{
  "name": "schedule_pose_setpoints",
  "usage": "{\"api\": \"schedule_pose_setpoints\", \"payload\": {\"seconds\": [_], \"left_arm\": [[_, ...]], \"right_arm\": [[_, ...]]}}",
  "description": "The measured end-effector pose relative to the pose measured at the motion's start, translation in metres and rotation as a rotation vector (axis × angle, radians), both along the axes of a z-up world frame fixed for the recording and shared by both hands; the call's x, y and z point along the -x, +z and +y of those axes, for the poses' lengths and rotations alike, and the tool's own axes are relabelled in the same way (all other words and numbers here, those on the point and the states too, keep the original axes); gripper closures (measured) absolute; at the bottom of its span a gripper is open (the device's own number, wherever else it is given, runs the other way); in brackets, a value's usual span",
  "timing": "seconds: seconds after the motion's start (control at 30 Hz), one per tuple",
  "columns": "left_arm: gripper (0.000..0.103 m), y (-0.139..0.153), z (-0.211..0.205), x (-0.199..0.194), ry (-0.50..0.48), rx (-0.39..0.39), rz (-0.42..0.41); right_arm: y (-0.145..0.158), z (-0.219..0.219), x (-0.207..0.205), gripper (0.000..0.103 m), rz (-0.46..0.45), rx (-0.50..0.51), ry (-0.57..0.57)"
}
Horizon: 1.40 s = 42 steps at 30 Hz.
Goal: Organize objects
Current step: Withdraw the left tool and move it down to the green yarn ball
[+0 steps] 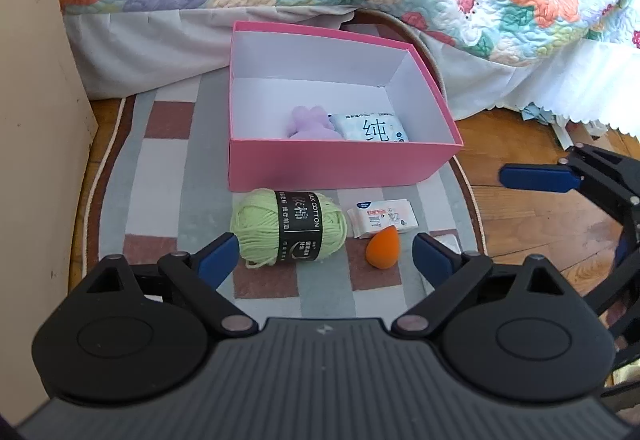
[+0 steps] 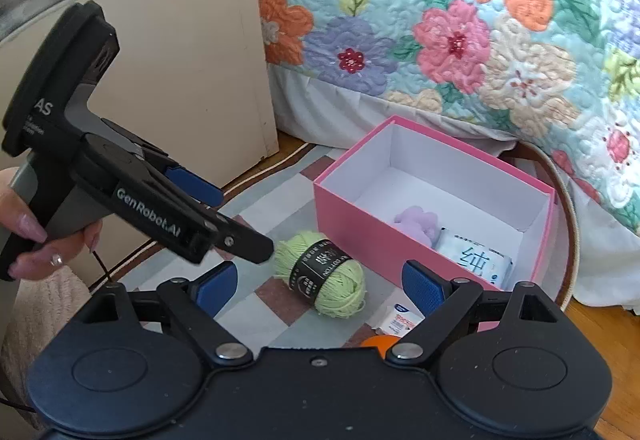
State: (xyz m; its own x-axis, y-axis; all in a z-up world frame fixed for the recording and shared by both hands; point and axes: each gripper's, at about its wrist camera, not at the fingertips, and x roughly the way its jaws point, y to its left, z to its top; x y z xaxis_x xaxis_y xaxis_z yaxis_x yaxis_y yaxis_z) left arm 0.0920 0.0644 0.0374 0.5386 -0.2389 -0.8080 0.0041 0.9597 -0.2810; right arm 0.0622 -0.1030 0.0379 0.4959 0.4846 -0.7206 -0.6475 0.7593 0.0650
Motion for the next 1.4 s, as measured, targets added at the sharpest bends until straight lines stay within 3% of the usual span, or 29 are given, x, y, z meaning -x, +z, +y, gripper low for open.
{"api": "schedule_pose_setpoints", "payload": {"seconds": [0.13, 0.27, 0.4, 0.6, 0.9, 1.1, 1.4], "left_arm": [[0.009, -0.001, 0.001, 0.002, 0.017, -0.053, -0.035], [0.009, -0.012, 0.008, 0.0, 0.039, -0.036, -0.042], [0.009, -0.026, 0.005, -0.003, 0.02, -0.091, -0.033], [0.009, -0.046, 0.01, -0.01, 0.021, -0.042, -0.045], [0.01, -0.063, 0.02, -0.015, 0.02, 0.04, -0.054], [0.012, -0.087, 0.029, -0.024, 0.038, 0.105, -0.056], [0.013, -0.107, 0.037, -0.031, 0.047, 0.166, -0.052]], "right_arm": [[-0.002, 0.009, 0.003, 0.011, -0.008, -0.004, 0.046], [-0.011, 0.018, 0.005, 0.011, -0.039, 0.033, 0.067], [-0.021, 0.024, -0.005, 0.011, 0.049, 0.021, 0.05], [-0.041, 0.034, -0.015, 0.011, 0.116, 0.036, 0.071], [-0.079, 0.031, -0.036, 0.011, 0.155, 0.014, -0.02], [-0.093, 0.034, -0.036, 0.012, 0.03, 0.026, -0.051], [-0.12, 0.047, -0.041, 0.012, 0.05, 0.034, -0.025]]}}
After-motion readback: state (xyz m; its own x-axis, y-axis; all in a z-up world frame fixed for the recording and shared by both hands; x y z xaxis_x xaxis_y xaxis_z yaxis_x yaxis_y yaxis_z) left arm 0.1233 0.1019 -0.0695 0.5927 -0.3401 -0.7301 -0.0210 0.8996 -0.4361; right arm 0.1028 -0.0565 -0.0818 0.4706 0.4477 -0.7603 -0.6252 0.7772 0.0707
